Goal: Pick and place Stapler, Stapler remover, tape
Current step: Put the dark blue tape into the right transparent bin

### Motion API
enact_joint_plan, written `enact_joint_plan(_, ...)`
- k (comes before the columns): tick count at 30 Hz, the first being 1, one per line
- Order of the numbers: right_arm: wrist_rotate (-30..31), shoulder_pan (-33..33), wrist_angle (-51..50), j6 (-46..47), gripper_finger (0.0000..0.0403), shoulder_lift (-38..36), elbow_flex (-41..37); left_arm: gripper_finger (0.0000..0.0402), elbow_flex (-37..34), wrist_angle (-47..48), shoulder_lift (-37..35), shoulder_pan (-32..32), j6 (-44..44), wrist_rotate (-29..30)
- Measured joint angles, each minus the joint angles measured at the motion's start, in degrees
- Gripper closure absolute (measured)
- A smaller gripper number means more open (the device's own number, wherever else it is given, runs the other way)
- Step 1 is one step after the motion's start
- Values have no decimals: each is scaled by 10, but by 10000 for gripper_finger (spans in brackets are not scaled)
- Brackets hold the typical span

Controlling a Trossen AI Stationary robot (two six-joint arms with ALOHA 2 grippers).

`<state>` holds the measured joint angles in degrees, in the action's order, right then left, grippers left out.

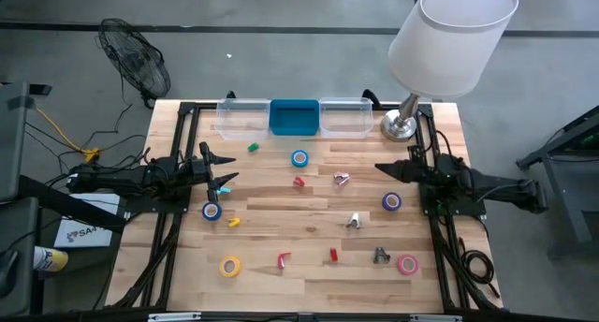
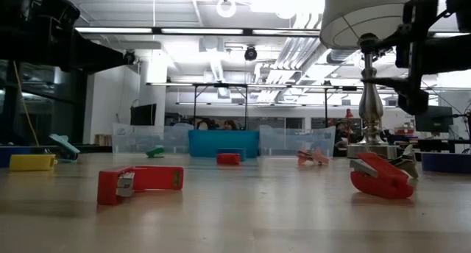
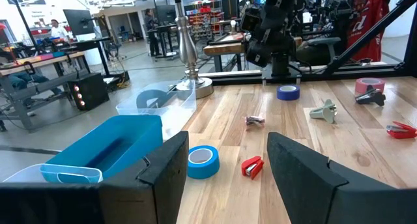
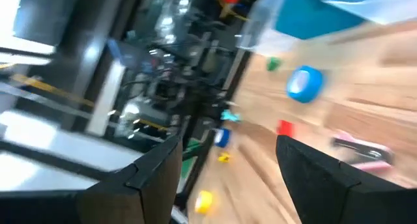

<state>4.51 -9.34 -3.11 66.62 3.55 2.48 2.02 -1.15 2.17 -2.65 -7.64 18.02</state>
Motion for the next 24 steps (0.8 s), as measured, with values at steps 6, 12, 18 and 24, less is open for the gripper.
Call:
enact_joint_plan(6, 38, 0, -139, 28, 162, 68, 70, 197, 0, 0, 0, 0, 0, 0)
enact_joint_plan(12, 71, 0, -276, 83, 162, 163, 152, 197, 0, 0, 0, 0, 0, 0)
enact_joint_plan(18, 67, 0, -369, 105, 162, 262, 226, 197, 0, 0, 0, 0, 0, 0)
enact_joint_plan(24, 50, 0, -431, 105, 162, 347, 287, 197, 0, 0, 0, 0, 0, 0)
